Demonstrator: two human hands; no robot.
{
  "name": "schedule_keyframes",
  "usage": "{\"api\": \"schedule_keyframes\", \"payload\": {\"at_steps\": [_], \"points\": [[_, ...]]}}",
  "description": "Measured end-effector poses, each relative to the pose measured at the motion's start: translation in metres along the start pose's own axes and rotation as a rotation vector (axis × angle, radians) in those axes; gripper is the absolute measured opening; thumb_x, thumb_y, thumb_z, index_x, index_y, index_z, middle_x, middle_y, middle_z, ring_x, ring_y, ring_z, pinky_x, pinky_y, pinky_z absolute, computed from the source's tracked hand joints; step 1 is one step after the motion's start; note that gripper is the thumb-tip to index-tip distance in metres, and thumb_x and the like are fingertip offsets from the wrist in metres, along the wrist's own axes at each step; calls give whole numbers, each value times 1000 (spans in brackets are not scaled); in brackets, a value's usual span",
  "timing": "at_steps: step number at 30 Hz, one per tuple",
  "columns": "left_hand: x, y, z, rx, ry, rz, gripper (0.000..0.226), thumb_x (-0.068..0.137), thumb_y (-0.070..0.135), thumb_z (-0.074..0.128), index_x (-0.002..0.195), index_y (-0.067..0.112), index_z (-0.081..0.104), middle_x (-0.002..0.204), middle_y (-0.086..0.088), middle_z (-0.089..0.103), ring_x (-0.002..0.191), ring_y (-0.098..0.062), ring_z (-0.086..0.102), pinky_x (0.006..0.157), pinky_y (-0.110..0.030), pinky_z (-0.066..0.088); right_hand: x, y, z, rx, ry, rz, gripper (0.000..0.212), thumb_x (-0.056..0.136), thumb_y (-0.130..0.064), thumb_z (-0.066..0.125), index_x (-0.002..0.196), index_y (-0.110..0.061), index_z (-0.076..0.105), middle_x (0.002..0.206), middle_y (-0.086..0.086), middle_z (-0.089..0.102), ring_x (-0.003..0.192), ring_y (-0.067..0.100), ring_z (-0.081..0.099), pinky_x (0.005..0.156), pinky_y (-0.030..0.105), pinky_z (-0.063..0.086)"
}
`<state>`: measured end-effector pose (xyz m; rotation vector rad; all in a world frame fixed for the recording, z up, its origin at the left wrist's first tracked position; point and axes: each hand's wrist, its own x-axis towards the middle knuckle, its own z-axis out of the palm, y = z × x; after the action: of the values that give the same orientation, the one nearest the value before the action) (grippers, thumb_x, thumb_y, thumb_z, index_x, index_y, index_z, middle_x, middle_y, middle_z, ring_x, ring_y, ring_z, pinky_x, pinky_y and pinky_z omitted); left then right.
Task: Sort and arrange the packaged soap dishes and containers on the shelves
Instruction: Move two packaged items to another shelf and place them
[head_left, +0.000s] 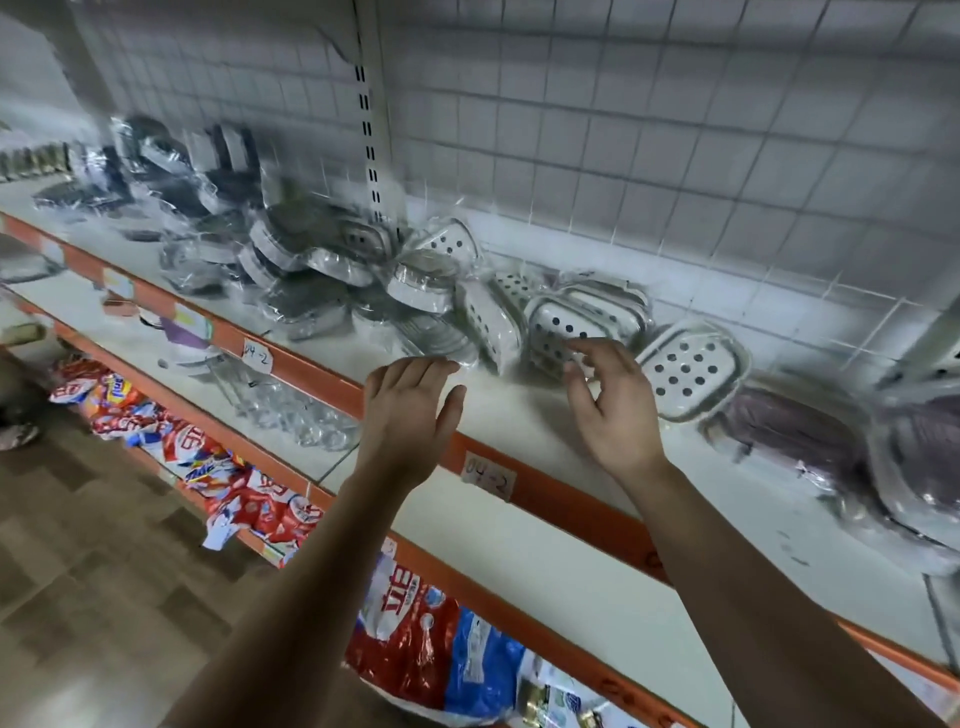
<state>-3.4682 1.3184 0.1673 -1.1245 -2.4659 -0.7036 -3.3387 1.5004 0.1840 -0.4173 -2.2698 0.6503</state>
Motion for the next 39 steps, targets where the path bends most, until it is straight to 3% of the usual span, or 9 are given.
{"api": "schedule_keyframes", "payload": {"at_steps": [6, 11, 13, 16, 21, 24, 29, 34, 39], "points": [[38, -57, 5, -79, 32, 111, 43, 94, 37, 37, 116, 12, 64, 118, -5, 66, 110, -27, 58, 93, -39, 35, 34, -10, 54, 73, 16, 188, 41, 99, -27, 48, 136, -10, 52, 126, 10, 62, 114, 24, 60, 97, 42, 50], [59, -94, 12, -139, 0, 174, 40, 94, 37, 39, 116, 14, 64, 118, -4, 65, 111, -27, 57, 92, -40, 37, 49, -18, 88, 100, 105, 332, 36, 101, -37, 46, 128, -15, 57, 93, -1, 68, 86, 13, 64, 74, 28, 48], [64, -105, 14, -157, -13, 215, 38, 95, 36, 41, 116, 14, 65, 118, -3, 65, 111, -26, 57, 92, -40, 39, 52, -21, 96, 139, 149, 360, 29, 101, -36, 46, 113, -15, 61, 86, 6, 68, 79, 15, 61, 68, 31, 44], [70, -116, 18, -175, -31, 258, 38, 95, 36, 42, 116, 14, 66, 119, -3, 65, 112, -26, 57, 92, -42, 42, 57, -26, 104, 178, 158, 420, 23, 102, -33, 46, 90, -21, 61, 78, -3, 62, 74, 11, 58, 65, 25, 38], [75, -127, 19, -227, -38, 287, 40, 95, 37, 40, 117, 14, 66, 122, -2, 64, 114, -24, 56, 94, -42, 41, 54, -35, 115, 289, 140, 524, 23, 96, -40, 53, 113, -26, 59, 85, -14, 67, 76, -5, 61, 66, 11, 44], [77, -128, 22, -257, -38, 318, 41, 95, 36, 39, 117, 13, 66, 122, -2, 64, 114, -25, 57, 95, -44, 43, 52, -44, 118, 373, 191, 513, 10, 90, -34, 58, 100, -33, 58, 71, -17, 67, 62, -5, 60, 56, 7, 44], [77, -117, 28, -256, -6, 342, 42, 94, 40, 40, 115, 15, 66, 122, -1, 64, 115, -24, 56, 89, -40, 41, 48, -52, 114, 327, 327, 526, 12, 82, -41, 61, 92, -33, 62, 78, -10, 68, 62, 4, 63, 59, 18, 49], [78, -105, 34, -218, -120, 394, 56, 93, 51, 40, 123, 10, 63, 129, -8, 61, 122, -31, 52, 93, -46, 48, 34, -56, 108, 339, 437, 501, 15, 83, -37, 63, 94, -26, 62, 89, 4, 65, 60, -1, 64, 52, 13, 46], [82, -104, 40, -257, -184, 448, 50, 91, 48, 58, 121, 9, 65, 129, -9, 59, 127, -32, 45, 104, -45, 42, 18, -63, 100, 236, 521, 386, 16, 87, -26, 67, 101, -19, 63, 108, 6, 60, 77, -9, 63, 62, 8, 50]]}}
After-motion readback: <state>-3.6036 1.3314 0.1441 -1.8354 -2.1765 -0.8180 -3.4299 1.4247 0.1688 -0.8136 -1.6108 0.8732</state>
